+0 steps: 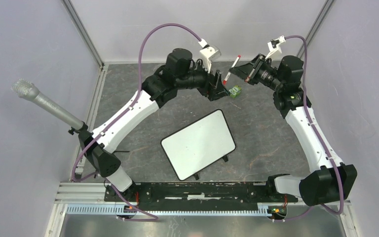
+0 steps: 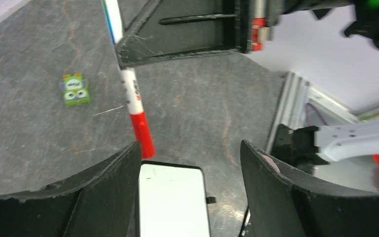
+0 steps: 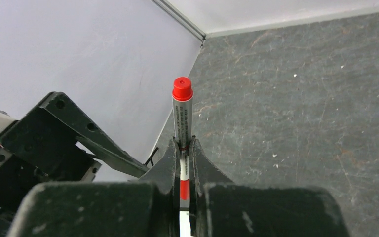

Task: Write a sentence on the whiteboard
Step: Pass from the right arm to the left

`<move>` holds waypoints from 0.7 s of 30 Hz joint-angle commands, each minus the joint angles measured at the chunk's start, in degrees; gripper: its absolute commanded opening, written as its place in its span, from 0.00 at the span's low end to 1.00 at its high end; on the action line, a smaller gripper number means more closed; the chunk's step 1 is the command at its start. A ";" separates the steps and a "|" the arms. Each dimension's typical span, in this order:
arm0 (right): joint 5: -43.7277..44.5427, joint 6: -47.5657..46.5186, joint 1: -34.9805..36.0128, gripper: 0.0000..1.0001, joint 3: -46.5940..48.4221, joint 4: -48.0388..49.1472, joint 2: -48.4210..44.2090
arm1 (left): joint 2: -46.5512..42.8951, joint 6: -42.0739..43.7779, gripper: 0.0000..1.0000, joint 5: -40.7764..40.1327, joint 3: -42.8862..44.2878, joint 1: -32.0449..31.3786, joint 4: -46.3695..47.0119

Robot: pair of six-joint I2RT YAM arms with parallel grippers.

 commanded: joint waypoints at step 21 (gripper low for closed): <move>-0.85 2.60 2.38 0.00 0.97 1.76 -3.92 | 2.45 -0.05 0.11 -1.87 0.36 -0.21 0.58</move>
